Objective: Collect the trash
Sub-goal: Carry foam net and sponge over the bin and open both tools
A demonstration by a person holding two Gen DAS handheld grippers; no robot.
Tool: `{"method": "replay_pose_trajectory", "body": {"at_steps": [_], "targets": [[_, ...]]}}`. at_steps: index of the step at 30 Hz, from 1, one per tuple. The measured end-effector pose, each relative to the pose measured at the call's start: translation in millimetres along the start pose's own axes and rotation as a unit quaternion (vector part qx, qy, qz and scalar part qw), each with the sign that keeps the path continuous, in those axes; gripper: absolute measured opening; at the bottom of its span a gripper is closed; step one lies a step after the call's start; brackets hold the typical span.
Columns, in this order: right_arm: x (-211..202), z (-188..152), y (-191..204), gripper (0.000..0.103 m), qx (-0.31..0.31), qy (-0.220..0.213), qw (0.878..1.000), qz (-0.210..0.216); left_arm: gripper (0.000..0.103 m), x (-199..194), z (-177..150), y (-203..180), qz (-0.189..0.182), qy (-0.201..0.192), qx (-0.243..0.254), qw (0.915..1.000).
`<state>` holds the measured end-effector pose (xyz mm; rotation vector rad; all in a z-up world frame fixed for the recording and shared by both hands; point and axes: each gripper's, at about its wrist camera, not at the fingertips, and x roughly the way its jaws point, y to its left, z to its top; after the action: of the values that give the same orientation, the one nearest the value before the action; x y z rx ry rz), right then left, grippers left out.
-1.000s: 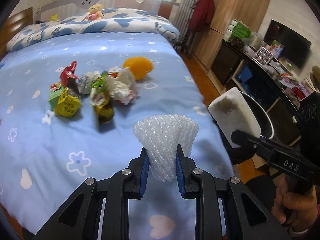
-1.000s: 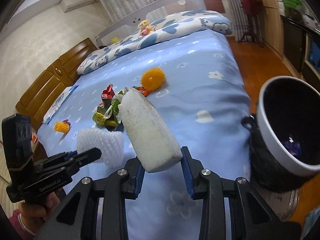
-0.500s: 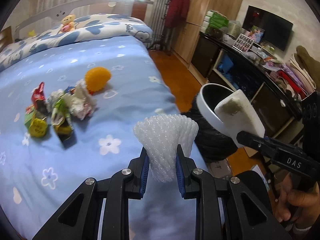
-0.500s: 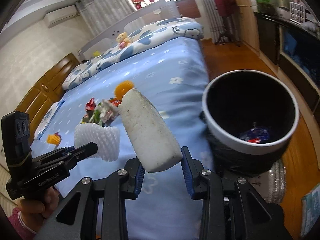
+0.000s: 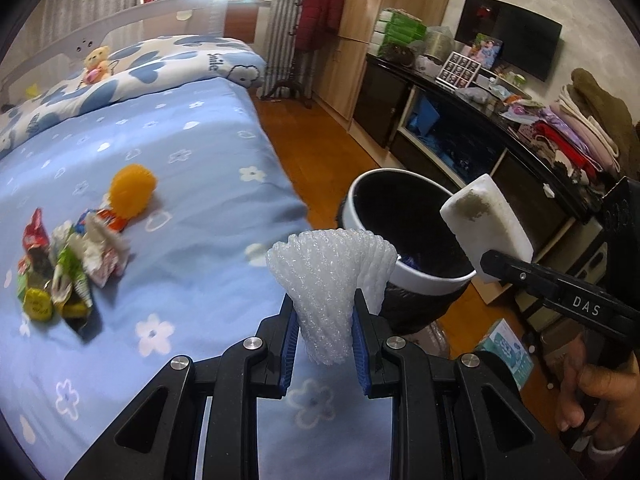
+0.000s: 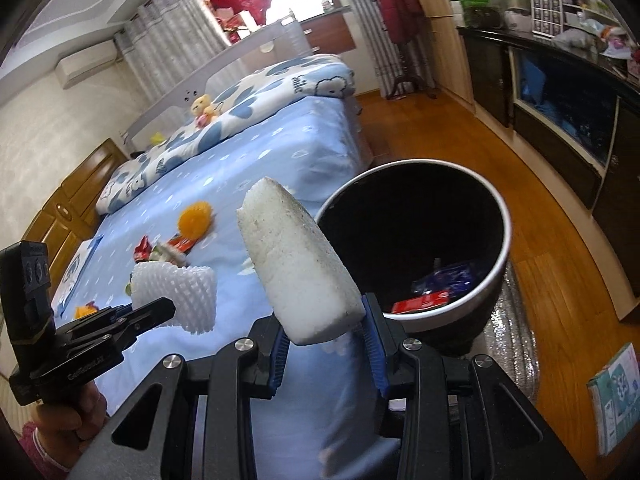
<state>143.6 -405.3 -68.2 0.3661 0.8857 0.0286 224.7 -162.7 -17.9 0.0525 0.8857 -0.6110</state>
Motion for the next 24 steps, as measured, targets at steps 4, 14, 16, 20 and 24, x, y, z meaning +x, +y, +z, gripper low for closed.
{"method": "replay_pose_trajectory", "body": {"at_steps": [4, 14, 16, 20, 24], "targets": [[-1, 4, -11, 0.034, 0.010, -0.002, 1.000, -0.008, 0.023, 13, 11, -11, -0.007, 0.001, 0.010, 0.9999], [2, 17, -32, 0.035, 0.025, 0.002, 0.999, -0.021, 0.024, 50, 44, -36, -0.024, 0.002, 0.039, 0.9990], [4, 21, -36, 0.035, 0.026, 0.004, 0.999, -0.025, 0.024, 59, 50, -41, -0.026, 0.005, 0.044, 0.9987], [10, 26, -44, 0.035, 0.028, 0.012, 0.999, -0.029, 0.024, 78, 58, -47, -0.028, 0.013, 0.051, 0.9982], [17, 29, -54, 0.035, 0.034, 0.024, 0.999, -0.032, 0.024, 96, 64, -51, -0.027, 0.024, 0.053, 0.9979]]}}
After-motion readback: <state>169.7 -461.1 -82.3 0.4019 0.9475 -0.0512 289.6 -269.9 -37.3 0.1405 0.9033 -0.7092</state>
